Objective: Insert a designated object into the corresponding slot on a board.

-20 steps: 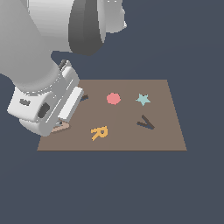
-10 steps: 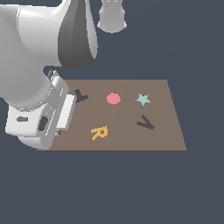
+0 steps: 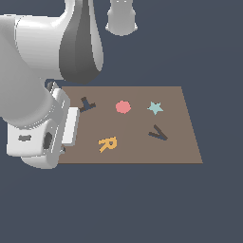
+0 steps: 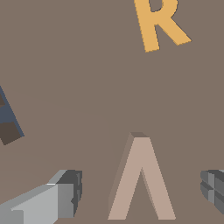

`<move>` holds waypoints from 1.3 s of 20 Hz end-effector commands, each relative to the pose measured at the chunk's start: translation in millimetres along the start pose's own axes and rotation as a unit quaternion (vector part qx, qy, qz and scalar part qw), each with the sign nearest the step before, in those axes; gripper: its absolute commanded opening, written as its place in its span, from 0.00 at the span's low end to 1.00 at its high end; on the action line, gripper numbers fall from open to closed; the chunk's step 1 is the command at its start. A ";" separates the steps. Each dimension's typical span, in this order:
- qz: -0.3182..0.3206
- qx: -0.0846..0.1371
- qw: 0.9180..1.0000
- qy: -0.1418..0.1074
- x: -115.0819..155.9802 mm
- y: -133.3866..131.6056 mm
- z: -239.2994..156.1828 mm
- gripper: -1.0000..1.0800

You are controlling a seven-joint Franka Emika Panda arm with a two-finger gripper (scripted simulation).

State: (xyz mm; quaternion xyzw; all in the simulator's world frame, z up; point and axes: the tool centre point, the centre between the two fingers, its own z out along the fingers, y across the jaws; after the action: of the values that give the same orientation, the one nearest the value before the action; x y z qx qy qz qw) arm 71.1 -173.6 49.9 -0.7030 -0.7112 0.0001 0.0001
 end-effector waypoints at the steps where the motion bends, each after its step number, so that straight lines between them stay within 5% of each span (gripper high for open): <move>1: -0.004 0.000 1.000 0.000 0.0 1.2 0.2 0.96; 16: -0.001 0.000 1.000 0.000 0.7 0.4 19.9 0.96; 17: -0.001 0.000 1.000 0.000 0.7 0.4 19.9 0.00; 26: -0.001 0.000 1.000 0.000 0.7 0.4 19.9 0.00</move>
State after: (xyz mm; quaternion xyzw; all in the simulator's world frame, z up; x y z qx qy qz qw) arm 71.4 -172.8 30.1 -0.7021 -0.7121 0.0000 0.0000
